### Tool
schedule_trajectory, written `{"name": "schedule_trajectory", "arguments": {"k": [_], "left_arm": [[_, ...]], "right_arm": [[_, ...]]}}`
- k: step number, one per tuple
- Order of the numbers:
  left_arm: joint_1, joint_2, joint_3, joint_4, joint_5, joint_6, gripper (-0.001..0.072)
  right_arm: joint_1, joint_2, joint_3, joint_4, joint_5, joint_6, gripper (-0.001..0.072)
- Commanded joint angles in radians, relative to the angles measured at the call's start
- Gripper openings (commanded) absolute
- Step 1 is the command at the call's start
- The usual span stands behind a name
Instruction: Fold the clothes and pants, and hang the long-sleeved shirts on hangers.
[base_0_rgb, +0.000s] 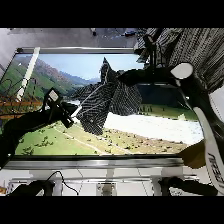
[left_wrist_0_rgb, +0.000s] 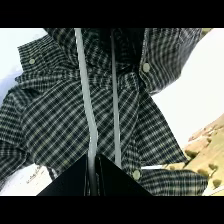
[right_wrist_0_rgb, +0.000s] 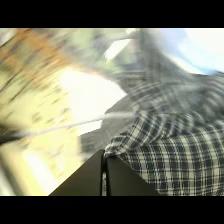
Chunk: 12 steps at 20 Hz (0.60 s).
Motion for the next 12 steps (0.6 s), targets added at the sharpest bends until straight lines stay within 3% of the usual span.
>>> {"name": "schedule_trajectory", "arguments": {"k": [1, 5, 9, 12], "left_arm": [[0.0, -0.011, -0.001, -0.083, 0.0, 0.0, 0.0055], [0.0, 0.009, -0.001, -0.15, 0.002, 0.0, 0.0054], [0.025, 0.105, 0.0, -0.209, 0.005, 0.0, 0.0054], [0.029, 0.203, -0.001, -0.237, 0.083, 0.0, 0.0054]], "right_arm": [[0.073, 0.119, 0.006, -0.014, 0.177, -0.039, 0.0028], [0.136, 0.146, 0.005, -0.189, 0.206, 0.023, 0.0028], [0.143, 0.146, -0.018, -0.194, 0.268, 0.021, 0.0029], [0.166, 0.146, -0.06, -0.205, 0.292, 0.02, 0.0029]]}}
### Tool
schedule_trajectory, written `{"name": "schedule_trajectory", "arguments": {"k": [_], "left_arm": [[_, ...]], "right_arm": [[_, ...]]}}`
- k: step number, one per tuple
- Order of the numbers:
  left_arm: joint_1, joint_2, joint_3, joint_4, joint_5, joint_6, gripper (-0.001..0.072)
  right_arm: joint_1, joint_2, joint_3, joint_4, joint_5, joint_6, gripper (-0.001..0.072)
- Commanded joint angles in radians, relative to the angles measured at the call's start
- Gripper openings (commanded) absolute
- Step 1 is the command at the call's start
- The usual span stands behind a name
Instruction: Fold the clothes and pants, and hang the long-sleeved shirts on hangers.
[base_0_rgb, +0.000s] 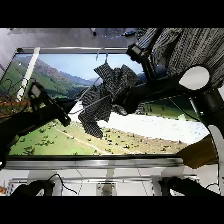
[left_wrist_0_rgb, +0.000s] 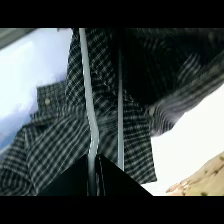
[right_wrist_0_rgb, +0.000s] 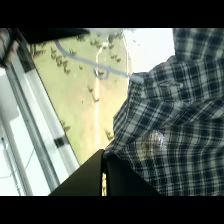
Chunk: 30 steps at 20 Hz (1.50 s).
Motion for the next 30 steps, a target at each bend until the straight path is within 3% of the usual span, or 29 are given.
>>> {"name": "schedule_trajectory", "arguments": {"k": [1, 2, 3, 5, 6, 10, 14, 16, 20, 25, 30], "left_arm": [[0.007, 0.108, 0.0, -0.057, 0.089, 0.0, 0.0054], [0.007, 0.142, 0.0, -0.063, 0.099, 0.0, 0.0054], [0.007, 0.174, 0.0, -0.064, 0.099, 0.0, 0.0054], [0.007, 0.219, 0.0, -0.06, 0.102, 0.001, 0.0054], [0.007, 0.235, -0.004, -0.06, 0.109, 0.0, 0.0054], [0.007, 0.281, -0.066, -0.061, 0.108, 0.0, 0.0054], [0.007, 0.287, -0.085, -0.068, 0.109, 0.001, 0.0054], [0.007, 0.287, -0.085, -0.068, 0.109, 0.001, 0.0054], [0.007, 0.288, -0.085, -0.068, 0.109, 0.0, 0.0054], [0.007, 0.288, -0.085, -0.068, 0.109, 0.0, 0.0055], [0.007, 0.288, -0.085, -0.068, 0.109, 0.0, 0.0054]], "right_arm": [[0.034, 0.004, -0.041, -0.031, 0.043, 0.004, 0.003], [0.053, 0.003, -0.052, -0.04, 0.049, 0.001, 0.0031], [0.071, 0.003, -0.059, -0.057, 0.056, -0.003, 0.0084], [0.097, 0.006, -0.051, -0.133, 0.092, -0.047, 0.0362], [0.096, 0.014, -0.038, -0.18, 0.125, -0.088, 0.0399], [0.049, 0.118, 0.074, -0.306, 0.186, -0.3, 0.0404], [-0.063, 0.273, 0.16, -0.454, 0.031, -0.435, 0.0403], [-0.166, 0.275, 0.16, -0.45, -0.047, -0.533, 0.0402], [-0.33, 0.055, 0.16, -0.327, 0.046, -0.544, 0.0402], [-0.328, -0.199, 0.16, -0.211, -0.073, -0.623, 0.0403], [-0.292, -0.254, 0.16, -0.166, -0.168, -0.735, 0.0403]]}}
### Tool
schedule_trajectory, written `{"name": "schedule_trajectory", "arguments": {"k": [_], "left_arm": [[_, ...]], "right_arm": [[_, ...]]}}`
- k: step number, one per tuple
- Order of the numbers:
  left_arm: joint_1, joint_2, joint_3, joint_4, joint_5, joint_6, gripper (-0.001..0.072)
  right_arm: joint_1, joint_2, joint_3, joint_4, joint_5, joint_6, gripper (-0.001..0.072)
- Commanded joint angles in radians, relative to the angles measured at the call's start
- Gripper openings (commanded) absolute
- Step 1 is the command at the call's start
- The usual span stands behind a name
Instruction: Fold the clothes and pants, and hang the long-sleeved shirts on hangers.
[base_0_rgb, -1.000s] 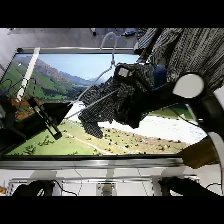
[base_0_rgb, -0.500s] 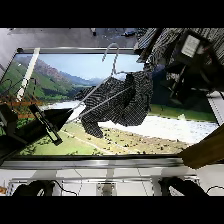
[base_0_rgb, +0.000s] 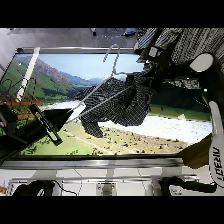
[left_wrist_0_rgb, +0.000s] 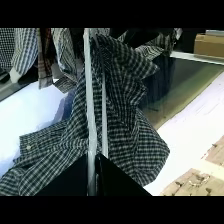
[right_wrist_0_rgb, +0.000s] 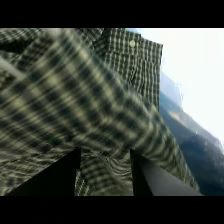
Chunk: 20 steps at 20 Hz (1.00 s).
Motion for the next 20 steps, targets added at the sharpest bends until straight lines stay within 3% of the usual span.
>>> {"name": "schedule_trajectory", "arguments": {"k": [1, 6, 14, 18, 20], "left_arm": [[0.0, 0.0, 0.0, 0.0, 0.0, 0.0, 0.0054], [0.0, 0.0, 0.0, 0.0, 0.025, 0.0, 0.0054], [0.0, -0.001, 0.0, 0.001, 0.053, 0.0, 0.0054], [0.0, -0.001, 0.0, 0.001, 0.05, 0.0, 0.0054], [0.0, -0.001, 0.0, 0.001, 0.035, 0.0, 0.0054]], "right_arm": [[0.017, -0.036, 0.002, 0.076, -0.051, -0.087, 0.0403], [0.034, -0.032, 0.025, 0.16, -0.034, -0.128, 0.0403], [0.146, -0.038, 0.062, 0.093, 0.095, -0.144, 0.0394], [0.153, -0.037, 0.063, 0.133, 0.151, -0.138, 0.02], [0.153, -0.037, 0.063, 0.192, 0.219, -0.138, 0.015]]}}
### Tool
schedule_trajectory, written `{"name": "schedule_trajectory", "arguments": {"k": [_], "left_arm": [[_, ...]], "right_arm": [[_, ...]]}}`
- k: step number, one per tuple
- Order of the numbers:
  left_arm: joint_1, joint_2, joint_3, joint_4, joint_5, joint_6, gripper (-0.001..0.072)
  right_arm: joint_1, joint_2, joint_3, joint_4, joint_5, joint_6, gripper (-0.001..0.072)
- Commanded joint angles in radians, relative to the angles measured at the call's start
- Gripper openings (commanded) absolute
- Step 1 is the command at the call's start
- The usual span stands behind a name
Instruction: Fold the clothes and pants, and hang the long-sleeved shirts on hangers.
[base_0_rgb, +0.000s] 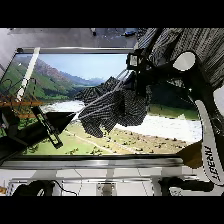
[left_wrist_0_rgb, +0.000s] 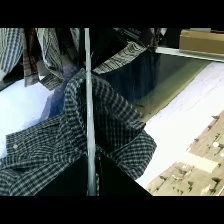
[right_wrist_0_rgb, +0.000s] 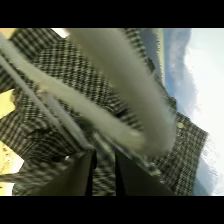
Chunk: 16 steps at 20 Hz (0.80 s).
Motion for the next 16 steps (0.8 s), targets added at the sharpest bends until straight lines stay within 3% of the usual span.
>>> {"name": "schedule_trajectory", "arguments": {"k": [1, 2, 4, 10, 14, 16], "left_arm": [[0.0, -0.001, 0.0, 0.0, -0.026, 0.0, 0.0054], [0.0, 0.0, 0.0, 0.0, -0.039, 0.0, 0.0054], [0.0, -0.001, 0.0, 0.0, -0.046, 0.0, 0.0055], [0.0, -0.003, 0.0, 0.0, -0.046, 0.0, 0.0054], [0.0, -0.003, 0.0, 0.0, -0.046, 0.0, 0.0055], [0.0, -0.003, 0.0, 0.0, -0.046, 0.0, 0.0054]], "right_arm": [[0.008, 0.0, 0.001, 0.078, 0.119, 0.003, 0.0153], [0.008, 0.002, 0.001, 0.074, 0.132, 0.003, 0.0167], [-0.002, 0.009, 0.001, 0.033, 0.096, 0.031, 0.0278], [-0.117, 0.076, 0.02, 0.027, 0.008, 0.051, 0.0291], [-0.142, 0.003, 0.019, 0.123, 0.134, 0.39, 0.0292], [-0.094, -0.028, 0.018, 0.113, 0.155, 0.487, 0.0296]]}}
